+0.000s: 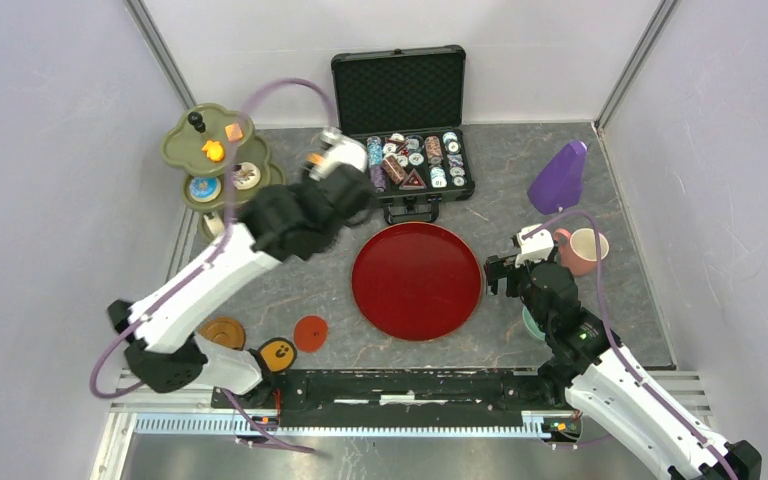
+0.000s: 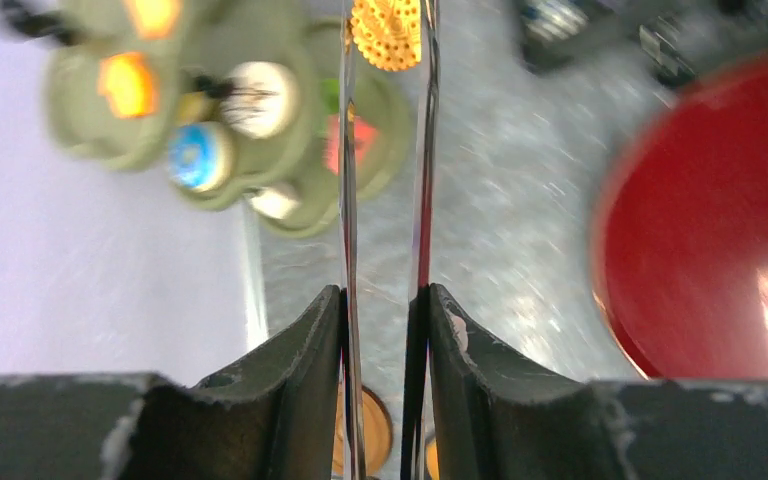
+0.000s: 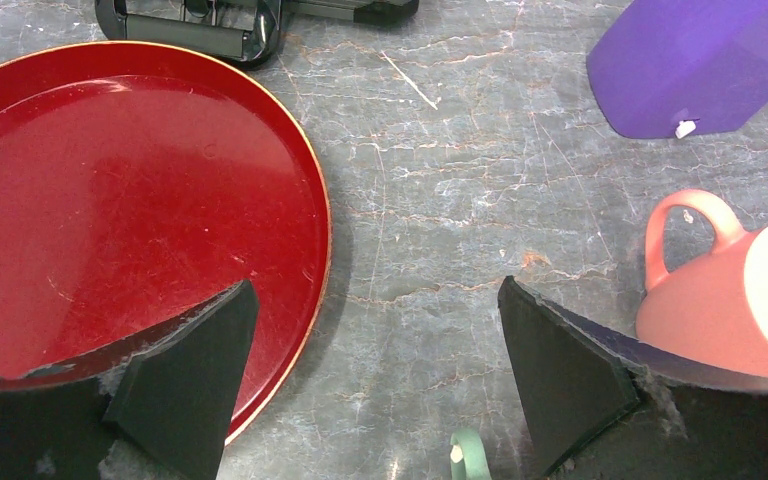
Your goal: Serve the afternoon tea
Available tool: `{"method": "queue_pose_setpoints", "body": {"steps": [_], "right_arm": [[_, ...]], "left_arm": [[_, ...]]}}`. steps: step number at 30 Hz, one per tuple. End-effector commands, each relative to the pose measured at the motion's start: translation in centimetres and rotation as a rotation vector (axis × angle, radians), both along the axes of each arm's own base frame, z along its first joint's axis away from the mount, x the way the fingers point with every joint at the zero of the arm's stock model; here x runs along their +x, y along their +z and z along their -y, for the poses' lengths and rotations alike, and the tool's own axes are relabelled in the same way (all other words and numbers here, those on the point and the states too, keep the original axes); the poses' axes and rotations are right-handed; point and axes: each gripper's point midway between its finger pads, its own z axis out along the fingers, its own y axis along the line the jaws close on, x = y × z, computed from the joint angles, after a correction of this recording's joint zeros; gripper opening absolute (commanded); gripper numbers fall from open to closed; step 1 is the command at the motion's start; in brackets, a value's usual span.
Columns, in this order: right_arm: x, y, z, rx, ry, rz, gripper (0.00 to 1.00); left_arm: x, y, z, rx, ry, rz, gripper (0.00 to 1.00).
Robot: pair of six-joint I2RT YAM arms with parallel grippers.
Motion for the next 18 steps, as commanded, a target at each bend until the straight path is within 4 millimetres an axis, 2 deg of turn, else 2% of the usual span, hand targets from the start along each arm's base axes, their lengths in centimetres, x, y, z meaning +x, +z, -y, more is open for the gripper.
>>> {"method": "queue_pose_setpoints", "body": {"steps": [1,4,7,13,18], "right_arm": [[0.3,0.9,-0.4,0.018,0.010,0.032,0.98],[0.3,0.8,-0.4,0.015,0.012,0.030,0.98],[0.3,0.8,-0.4,0.014,0.011,0.028,0.98],[0.3,0.8,-0.5,0.014,0.015,0.027,0.98],[0.3,0.7,-0.5,0.014,0.015,0.026,0.98]], "left_arm": [[2.0,9.1,-10.0,-0.077,0.294,0.313,0.24],[2.7,11.7,-14.2,-0.133,0.418,0.427,0.24],[3.1,12.9,-17.2,-0.173,0.536,0.487,0.23],[4.6,12.6,-22.1,-0.262,0.752,0.534,0.23],[6.9,11.8,-23.8,-0.328,0.809,0.490,0.23]]}}
